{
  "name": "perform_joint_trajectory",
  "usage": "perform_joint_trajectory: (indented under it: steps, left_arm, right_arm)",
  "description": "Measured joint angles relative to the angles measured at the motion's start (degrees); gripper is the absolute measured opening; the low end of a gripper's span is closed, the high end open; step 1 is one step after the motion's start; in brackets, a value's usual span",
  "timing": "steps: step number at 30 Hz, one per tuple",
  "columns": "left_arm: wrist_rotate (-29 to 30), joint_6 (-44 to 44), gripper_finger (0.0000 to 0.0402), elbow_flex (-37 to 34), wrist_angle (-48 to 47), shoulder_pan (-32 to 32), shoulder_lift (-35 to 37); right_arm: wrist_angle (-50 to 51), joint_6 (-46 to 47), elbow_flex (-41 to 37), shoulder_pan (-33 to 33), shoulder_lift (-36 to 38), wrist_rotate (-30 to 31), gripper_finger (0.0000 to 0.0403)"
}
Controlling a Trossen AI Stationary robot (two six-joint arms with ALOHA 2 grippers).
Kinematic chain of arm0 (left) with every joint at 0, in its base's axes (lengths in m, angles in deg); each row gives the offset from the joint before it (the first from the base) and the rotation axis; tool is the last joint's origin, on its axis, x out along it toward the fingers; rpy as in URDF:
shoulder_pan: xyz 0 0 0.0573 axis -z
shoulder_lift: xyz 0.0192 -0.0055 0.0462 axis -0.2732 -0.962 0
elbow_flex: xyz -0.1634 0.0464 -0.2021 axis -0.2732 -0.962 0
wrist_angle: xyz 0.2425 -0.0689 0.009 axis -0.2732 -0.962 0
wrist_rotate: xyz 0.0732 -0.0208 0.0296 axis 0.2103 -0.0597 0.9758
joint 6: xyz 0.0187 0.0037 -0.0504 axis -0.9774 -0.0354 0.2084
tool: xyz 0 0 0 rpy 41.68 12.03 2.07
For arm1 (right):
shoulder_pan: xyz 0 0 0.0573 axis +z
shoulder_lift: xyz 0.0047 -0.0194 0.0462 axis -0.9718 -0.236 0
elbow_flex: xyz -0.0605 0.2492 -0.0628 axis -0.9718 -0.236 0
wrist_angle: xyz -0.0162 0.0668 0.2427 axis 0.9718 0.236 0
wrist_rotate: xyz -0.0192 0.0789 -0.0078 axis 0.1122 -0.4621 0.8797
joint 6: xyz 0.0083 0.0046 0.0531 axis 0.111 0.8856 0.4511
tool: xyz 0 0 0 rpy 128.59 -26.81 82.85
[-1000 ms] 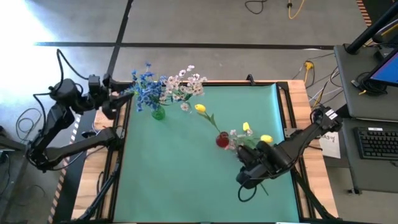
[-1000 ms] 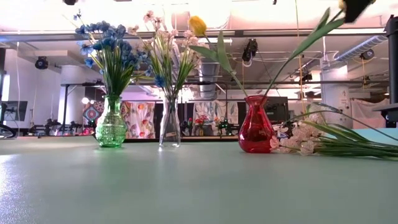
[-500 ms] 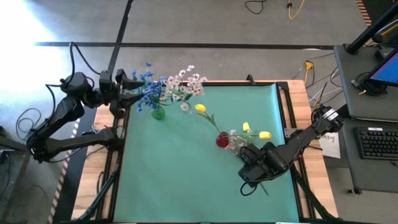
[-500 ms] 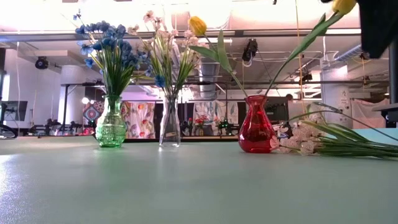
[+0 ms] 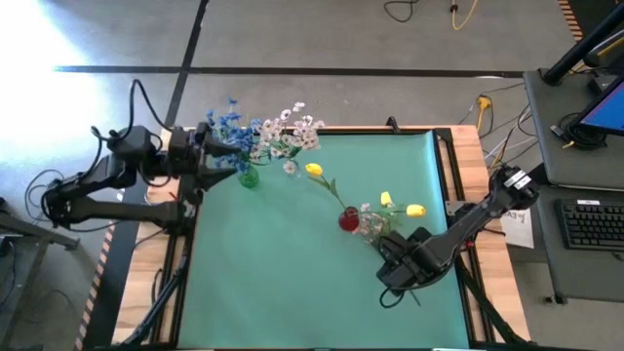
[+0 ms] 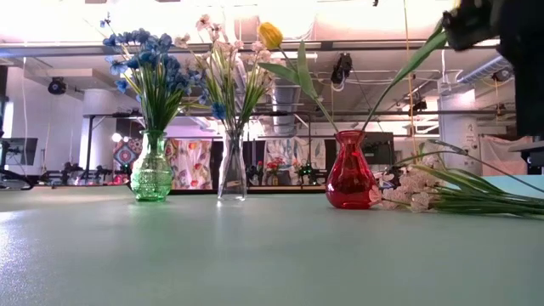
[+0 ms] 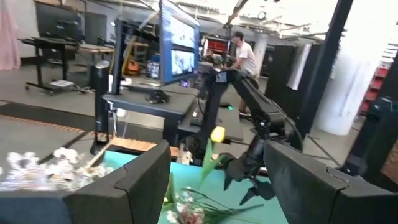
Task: Sort flowers into vase by color
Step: Put the white flowers into the transparent vase
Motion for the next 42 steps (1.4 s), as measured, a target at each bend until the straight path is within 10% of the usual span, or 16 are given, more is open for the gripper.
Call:
perform_joint_trajectory:
  steps: [13, 33, 42]
  left_arm:
    - [5.4, -0.5, 0.0245, -0.3, 0.0, 9.3, -4.4]
    - [5.4, -1.7, 0.0245, 0.0, 1.3, 12.1, -13.0]
    - [5.3, -1.3, 0.0245, 0.1, 0.3, 12.1, -12.4]
  right_arm:
    - [-22.4, -1.2, -15.4, 0.5, -0.1, 6.5, 0.0285]
    - [-20.0, -2.3, -15.7, 0.5, -0.7, 8.7, 0.0028]
    - [-15.0, -1.7, -12.9, 0.5, 1.2, 5.4, 0.0013]
